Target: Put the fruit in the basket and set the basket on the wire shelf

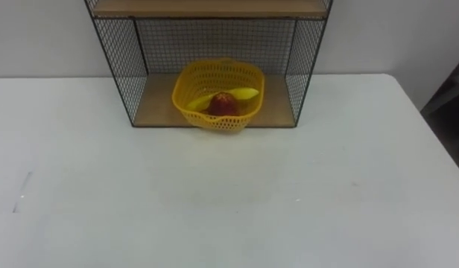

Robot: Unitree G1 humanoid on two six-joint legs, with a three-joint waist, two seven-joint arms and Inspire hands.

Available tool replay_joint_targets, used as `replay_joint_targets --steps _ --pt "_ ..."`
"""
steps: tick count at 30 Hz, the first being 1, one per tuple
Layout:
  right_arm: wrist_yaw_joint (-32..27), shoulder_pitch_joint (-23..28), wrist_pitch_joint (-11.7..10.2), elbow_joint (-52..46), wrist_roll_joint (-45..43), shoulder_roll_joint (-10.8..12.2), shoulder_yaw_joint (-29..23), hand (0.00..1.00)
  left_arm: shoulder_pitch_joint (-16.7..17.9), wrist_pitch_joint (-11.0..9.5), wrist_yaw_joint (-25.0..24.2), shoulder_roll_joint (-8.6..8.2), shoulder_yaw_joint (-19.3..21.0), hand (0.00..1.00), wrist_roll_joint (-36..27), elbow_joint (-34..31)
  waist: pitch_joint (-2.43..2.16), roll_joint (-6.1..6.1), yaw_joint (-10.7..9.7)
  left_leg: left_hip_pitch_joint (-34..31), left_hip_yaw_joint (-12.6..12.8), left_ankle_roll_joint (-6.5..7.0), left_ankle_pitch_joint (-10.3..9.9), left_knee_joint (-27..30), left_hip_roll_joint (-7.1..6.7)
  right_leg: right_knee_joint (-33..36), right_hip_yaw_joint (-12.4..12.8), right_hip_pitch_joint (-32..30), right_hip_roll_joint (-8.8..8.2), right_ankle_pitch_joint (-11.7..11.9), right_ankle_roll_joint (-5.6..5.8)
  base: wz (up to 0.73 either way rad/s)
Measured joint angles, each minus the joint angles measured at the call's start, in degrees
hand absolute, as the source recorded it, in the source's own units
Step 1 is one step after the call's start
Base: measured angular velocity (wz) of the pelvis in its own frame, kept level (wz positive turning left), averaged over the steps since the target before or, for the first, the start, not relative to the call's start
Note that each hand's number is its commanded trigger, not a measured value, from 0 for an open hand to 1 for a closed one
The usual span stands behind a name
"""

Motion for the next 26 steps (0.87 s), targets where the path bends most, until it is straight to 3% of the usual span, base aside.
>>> replay_joint_targets --steps 2,6,10,12,19,26 --pt "3.37 -2.18 2.34 1.31 -7.1 0.17 4.52 0.0 -1.42 2.41 -5.07 -0.33 -3.91 0.0 7.77 0.81 0.13 -0.32 0.04 0.58 0.1 0.14 0.02 -0.19 -0.09 -0.1 0.16 0.48 -0.02 0.04 0.11 -0.04" --pt "8.98 -6.41 4.54 1.05 -20.48 0.02 13.02 0.0 -2.91 4.51 -11.88 -0.23 -12.65 0.0 17.13 0.76 0.28 -0.4 -0.08 2.52 0.46 0.22 0.05 -1.11 -0.02 -1.06 0.11 2.11 0.14 0.06 0.21 -0.02" --pt "14.85 -10.38 7.22 -0.32 -30.3 0.0 22.3 0.0 -6.03 7.56 -17.67 -0.26 -21.2 0.0 22.81 0.83 0.33 -0.35 0.37 3.05 0.62 0.27 0.11 -1.85 0.25 -2.13 0.08 2.92 0.86 0.41 0.23 -0.01" --pt "16.84 -11.52 7.56 -0.42 -33.81 0.01 24.62 0.0 -7.09 8.78 -19.03 -0.26 -23.64 0.0 25.97 0.79 0.49 -0.39 0.41 3.2 0.6 0.27 0.14 -2.11 0.38 -2.25 -0.12 3.06 0.93 0.47 0.22 0.0" --pt "22.67 -12.54 9.13 -0.9 -41.46 0.77 30.06 0.0 -8.22 11.69 -21.12 -0.35 -24.64 0.0 30.08 0.82 1.68 -0.68 1.16 3.83 0.89 0.26 0.12 -2.64 0.65 -2.21 0.22 3.11 1.34 0.12 0.26 -0.02" --pt "25.01 -12.32 10.29 -0.17 -43.94 2.56 33.03 0.0 -7.26 13.38 -20.93 -0.76 -24.61 0.0 33.86 2.52 1.63 -0.42 1.23 4.73 1.25 0.03 -0.19 -3.39 1.08 -3.17 0.16 4.16 1.92 0.19 0.18 -0.02"
